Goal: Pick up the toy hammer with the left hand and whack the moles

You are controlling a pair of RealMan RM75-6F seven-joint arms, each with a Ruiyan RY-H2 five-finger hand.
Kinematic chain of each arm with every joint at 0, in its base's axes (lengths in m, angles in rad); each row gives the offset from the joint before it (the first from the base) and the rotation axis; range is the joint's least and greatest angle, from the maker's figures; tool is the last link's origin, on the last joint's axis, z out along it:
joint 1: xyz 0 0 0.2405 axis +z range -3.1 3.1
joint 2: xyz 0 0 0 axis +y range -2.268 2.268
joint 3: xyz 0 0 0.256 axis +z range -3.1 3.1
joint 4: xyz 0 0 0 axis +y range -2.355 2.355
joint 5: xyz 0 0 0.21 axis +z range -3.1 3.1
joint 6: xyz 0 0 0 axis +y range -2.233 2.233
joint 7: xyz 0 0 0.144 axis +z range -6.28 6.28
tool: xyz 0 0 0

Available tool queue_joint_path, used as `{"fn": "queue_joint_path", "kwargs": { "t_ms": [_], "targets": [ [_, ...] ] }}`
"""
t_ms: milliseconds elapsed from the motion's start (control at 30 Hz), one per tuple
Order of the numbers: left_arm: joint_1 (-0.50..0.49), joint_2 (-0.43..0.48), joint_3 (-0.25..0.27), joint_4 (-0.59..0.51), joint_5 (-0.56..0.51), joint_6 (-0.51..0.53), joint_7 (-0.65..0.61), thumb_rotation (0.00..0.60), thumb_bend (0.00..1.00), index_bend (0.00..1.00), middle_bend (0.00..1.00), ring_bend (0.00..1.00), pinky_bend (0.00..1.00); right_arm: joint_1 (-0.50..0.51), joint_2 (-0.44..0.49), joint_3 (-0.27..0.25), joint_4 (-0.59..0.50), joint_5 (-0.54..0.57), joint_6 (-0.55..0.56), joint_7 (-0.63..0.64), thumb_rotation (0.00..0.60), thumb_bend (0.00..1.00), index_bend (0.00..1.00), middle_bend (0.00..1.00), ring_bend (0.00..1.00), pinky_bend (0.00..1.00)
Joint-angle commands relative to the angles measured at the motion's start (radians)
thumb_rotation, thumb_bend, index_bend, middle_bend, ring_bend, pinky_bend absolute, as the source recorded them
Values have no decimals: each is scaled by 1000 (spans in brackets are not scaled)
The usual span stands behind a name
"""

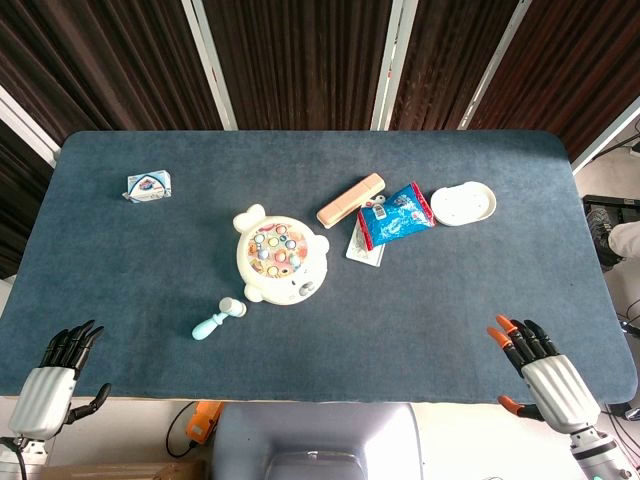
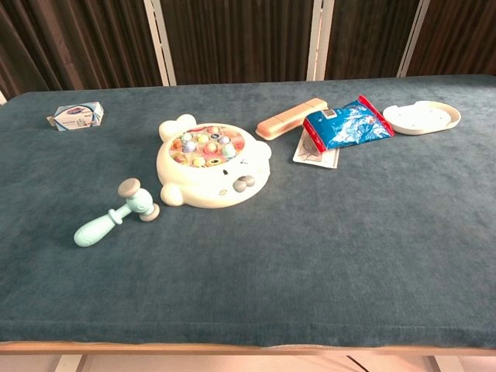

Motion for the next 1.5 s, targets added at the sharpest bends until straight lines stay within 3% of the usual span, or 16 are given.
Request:
{"fn": "queue_joint_path", "kwargs": {
  "t_ms": [33, 200, 333, 433, 567, 733, 933, 1200, 1500],
  "targets": [
    [-5, -13, -4, 4, -2, -14, -7, 592, 323, 0, 0, 0, 49, 1, -2, 0, 0, -3, -1, -2, 600, 199, 0, 0, 0, 0],
    [-35, -101, -28, 22, -14, -63, -118, 600, 324, 0, 3, 0, 88, 7, -5, -6, -5, -13, -15, -13, 600, 199, 0, 0, 0, 0],
    [-62, -193, -69, 32, -76, -121, -87, 600, 327, 1, 33, 14, 95, 9, -4, -7, -9, -16, -17, -9, 600, 199, 0, 0, 0, 0],
    [-82, -257, -110, 21, -125, -143, -28, 535, 326, 23, 63, 38, 101, 14, -2, -6, -10, -19, -20, -1, 600, 198, 0, 0, 0, 0],
    [-118, -326, -166, -3, -205, -187, 73, 400, 315, 55, 102, 69, 115, 21, -1, -7, -10, -21, -30, 5, 600, 199, 0, 0, 0, 0],
    [-161, -400, -211, -7, -296, -233, 196, 354, 297, 92, 146, 99, 126, 25, 5, -8, -9, -25, -31, 20, 600, 199, 0, 0, 0, 0],
    [-188, -449, -229, 8, -339, -243, 296, 352, 298, 149, 183, 131, 161, 25, 9, -9, -6, -23, -27, 32, 600, 199, 0, 0, 0, 0],
    [-267, -606, -286, 96, -464, -227, 607, 354, 294, 208, 238, 170, 165, 29, 19, -8, -1, -21, -26, 63, 600, 199, 0, 0, 0, 0],
    [-311, -681, -311, 183, -504, -224, 652, 356, 291, 249, 280, 208, 165, 31, 27, -8, 4, -18, -23, 85, 600, 199, 0, 0, 0, 0]
  ]
}}
